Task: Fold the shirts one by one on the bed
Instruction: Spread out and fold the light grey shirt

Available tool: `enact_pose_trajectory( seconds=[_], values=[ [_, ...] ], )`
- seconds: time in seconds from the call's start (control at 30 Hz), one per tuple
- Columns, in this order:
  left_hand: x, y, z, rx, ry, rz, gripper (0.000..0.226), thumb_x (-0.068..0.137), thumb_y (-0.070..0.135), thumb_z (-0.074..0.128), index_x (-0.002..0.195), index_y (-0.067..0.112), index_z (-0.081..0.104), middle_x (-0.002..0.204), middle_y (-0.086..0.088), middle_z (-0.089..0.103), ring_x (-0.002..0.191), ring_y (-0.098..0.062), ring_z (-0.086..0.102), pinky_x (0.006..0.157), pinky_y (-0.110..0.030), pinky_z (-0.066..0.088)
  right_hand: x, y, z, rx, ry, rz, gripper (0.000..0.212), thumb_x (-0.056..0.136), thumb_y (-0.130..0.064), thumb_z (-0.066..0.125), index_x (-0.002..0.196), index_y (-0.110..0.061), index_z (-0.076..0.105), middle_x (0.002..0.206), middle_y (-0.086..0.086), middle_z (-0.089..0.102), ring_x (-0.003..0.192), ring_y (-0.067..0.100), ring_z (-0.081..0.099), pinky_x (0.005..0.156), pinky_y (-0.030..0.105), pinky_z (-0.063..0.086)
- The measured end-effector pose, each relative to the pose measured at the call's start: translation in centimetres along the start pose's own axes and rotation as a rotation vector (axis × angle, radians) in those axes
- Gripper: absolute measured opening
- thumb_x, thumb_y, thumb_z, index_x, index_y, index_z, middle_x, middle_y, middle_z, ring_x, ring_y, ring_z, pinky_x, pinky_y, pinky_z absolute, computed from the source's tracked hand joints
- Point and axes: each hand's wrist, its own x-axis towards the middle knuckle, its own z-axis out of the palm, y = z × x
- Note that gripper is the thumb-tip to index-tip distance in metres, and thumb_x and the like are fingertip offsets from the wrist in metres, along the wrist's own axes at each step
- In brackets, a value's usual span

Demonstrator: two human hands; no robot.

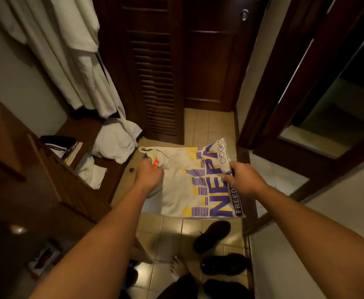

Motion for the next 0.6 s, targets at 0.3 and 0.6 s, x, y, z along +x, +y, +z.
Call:
enact_pose_trajectory(
  seconds=[0.3,0.6],
  values=[
    [11.2,2.7,-3.4,-0.037,0.146,-0.066,0.025,0.094,0.005,0.055,0.118,0.005,0.063,0.117,-0.016,0.066,0.109,-0.039,0.060,0.092,-0.039,0.048,15.4,-8.0,-1.6,-0.036,-0.103,-0.119,0.034,0.098,-0.037,0.062,0.129,-0.024,0.057,0.119,-0.004,0.070,0.097,0.016,0.068,0.081,0.033,0.058],
    [20.1,2.5,-7.7,-0.127,0.331,-0.211,0.031,0.096,0.005,0.059,0.127,0.004,0.060,0.119,-0.009,0.063,0.111,-0.028,0.059,0.088,-0.033,0.045,28.7,-15.5,-0.8,-0.091,-0.231,-0.264,0.033,0.098,-0.039,0.061,0.127,-0.023,0.057,0.117,-0.003,0.068,0.097,0.016,0.067,0.084,0.037,0.060]
  ],
)
